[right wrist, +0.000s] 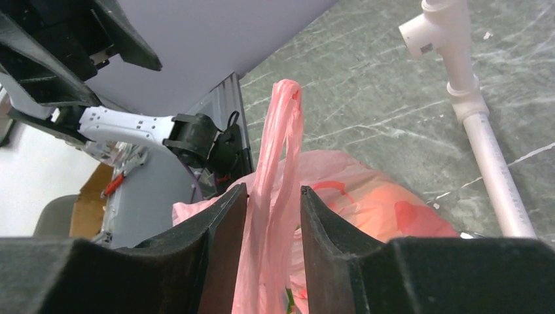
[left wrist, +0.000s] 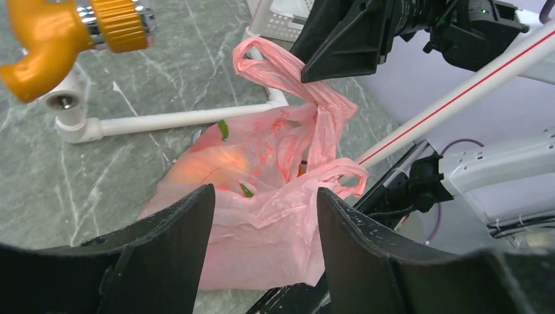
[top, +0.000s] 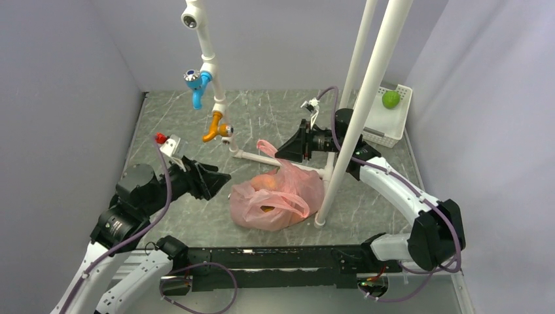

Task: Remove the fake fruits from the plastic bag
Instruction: Untie the plastic bag at the center of the board, then adjust the plastic bag at the center of the board.

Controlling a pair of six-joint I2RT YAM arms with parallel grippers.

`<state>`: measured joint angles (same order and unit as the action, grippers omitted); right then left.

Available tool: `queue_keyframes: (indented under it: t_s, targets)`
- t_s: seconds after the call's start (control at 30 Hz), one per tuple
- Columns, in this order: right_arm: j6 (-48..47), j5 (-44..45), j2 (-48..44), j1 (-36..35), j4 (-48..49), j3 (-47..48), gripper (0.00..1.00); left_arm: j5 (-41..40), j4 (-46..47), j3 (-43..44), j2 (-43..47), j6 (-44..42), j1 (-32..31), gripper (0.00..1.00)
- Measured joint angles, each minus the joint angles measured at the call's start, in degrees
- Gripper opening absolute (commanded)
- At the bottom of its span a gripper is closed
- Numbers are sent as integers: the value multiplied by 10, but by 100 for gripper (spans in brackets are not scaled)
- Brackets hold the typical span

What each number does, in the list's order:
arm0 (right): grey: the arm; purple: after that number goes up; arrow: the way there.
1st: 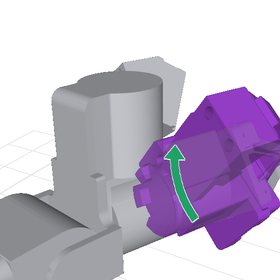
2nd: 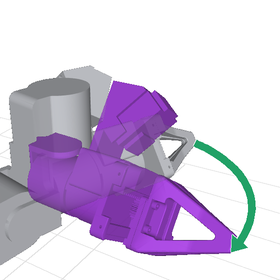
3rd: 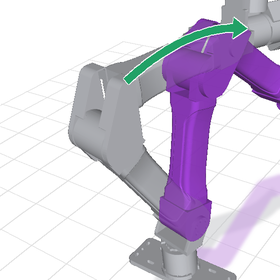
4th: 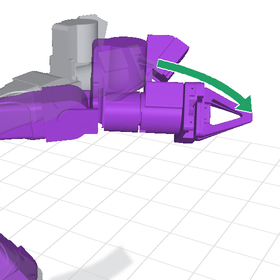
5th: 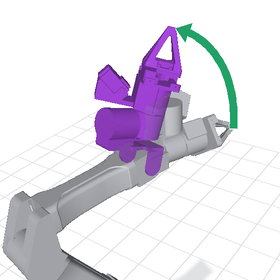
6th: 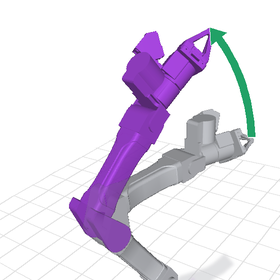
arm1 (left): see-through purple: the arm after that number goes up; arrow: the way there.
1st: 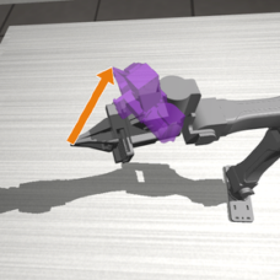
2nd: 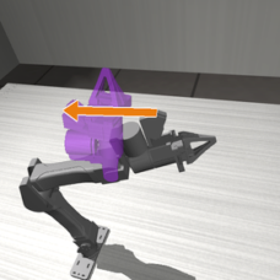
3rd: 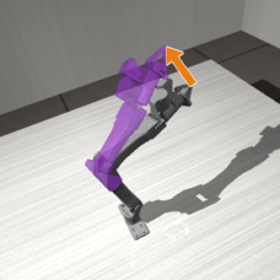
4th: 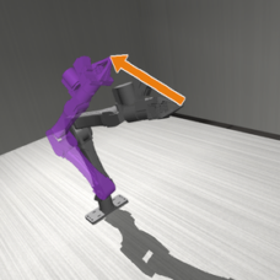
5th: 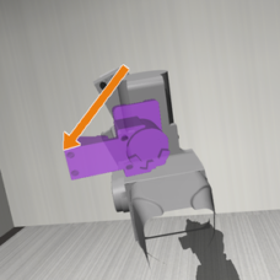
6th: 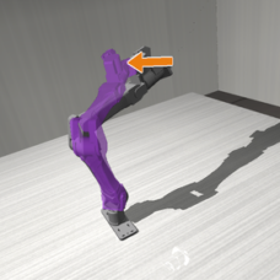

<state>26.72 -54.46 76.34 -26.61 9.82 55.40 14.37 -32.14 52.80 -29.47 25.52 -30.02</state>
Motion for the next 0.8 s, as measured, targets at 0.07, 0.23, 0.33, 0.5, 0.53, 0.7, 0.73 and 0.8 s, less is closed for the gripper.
queue_keyframes:
  t_s: [0.07, 0.23, 0.33, 0.5, 0.53, 0.7, 0.73, 0.8]
  targets:
    - [-8, 2, -17, -2, -10, 0, 42, 16, 8, 4, -13, -4, -3, 73]
    - [-18, 5, -32, -2, -24, 0, 45, 17, 16, 6, -57, -13, -58, 84]
    - [-22, 6, -32, -2, -36, -2, 48, -26, 2, 23, -107, -27, -125, 96]
    - [-26, 14, -32, -2, -48, -3, 60, -138, -26, 71, -209, -63, -253, 99]
    - [-27, 15, -32, -2, -50, -3, 63, -161, -30, 79, -229, -71, -276, 99]
    - [-38, 20, -32, -5, -66, -3, 76, -228, -41, 106, -305, -103, -317, 99]
    - [-42, 22, -31, -7, -70, -3, 77, -235, -44, 110, -318, -108, -319, 99]
    - [-50, 26, -27, -11, -74, -2, 77, -246, -47, 113, -342, -116, -321, 99]
